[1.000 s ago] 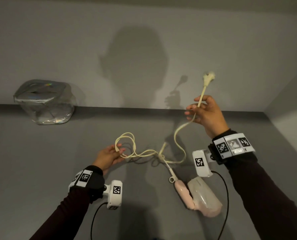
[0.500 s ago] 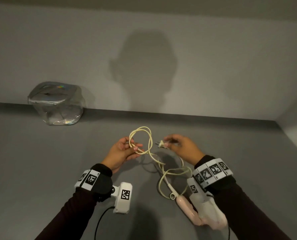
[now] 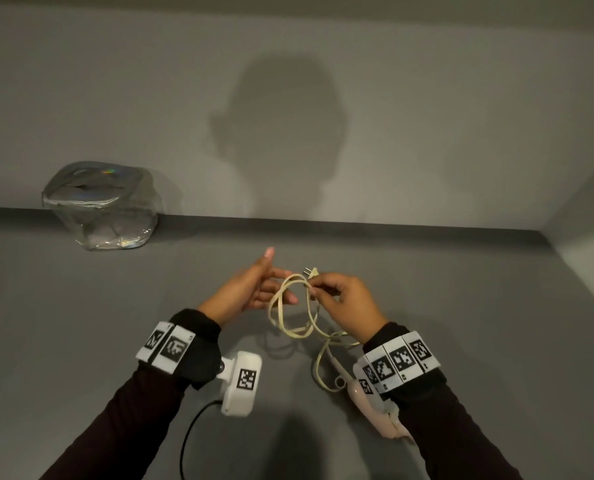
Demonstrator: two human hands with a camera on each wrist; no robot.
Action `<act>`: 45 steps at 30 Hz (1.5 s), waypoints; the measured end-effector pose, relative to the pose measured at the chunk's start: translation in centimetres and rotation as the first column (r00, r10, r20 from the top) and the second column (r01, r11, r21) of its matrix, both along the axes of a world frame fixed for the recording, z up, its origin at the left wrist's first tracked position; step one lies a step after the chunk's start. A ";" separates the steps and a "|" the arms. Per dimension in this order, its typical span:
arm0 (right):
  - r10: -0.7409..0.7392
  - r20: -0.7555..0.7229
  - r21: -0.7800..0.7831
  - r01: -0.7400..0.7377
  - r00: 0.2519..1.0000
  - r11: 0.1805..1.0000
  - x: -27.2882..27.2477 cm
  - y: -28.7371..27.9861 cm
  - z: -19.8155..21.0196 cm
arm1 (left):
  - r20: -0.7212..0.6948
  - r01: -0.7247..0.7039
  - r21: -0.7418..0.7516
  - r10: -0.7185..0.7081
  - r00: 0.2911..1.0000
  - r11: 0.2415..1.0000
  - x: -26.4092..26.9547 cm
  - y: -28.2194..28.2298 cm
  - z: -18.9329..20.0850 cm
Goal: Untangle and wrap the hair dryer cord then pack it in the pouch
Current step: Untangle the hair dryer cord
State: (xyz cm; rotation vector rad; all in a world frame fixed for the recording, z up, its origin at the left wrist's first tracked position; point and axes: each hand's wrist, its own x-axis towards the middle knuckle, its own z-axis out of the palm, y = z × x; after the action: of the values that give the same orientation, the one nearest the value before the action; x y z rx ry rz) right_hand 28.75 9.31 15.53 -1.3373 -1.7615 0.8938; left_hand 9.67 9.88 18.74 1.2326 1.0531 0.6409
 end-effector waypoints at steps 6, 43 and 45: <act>0.067 0.092 0.049 -0.072 0.994 0.996 0.3 -0.6 0.4 | -0.303 0.065 0.097 -0.032 0.953 0.993 0.6 1.3 1.6; -0.179 -0.724 -0.388 -0.180 0.666 0.904 1.5 -0.8 3.0 | 0.606 -0.287 0.263 0.073 0.792 0.921 -0.4 -0.1 8.3; -0.056 -0.592 -0.314 -0.166 0.804 0.935 2.2 -0.7 3.8 | 0.609 -0.301 0.252 0.091 0.788 0.920 -1.1 0.4 8.5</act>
State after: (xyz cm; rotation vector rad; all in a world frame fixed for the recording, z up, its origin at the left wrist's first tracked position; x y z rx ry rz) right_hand 30.99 8.66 19.38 -1.0444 -1.1803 1.5303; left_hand 8.61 10.32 27.26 1.0987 0.5534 1.3226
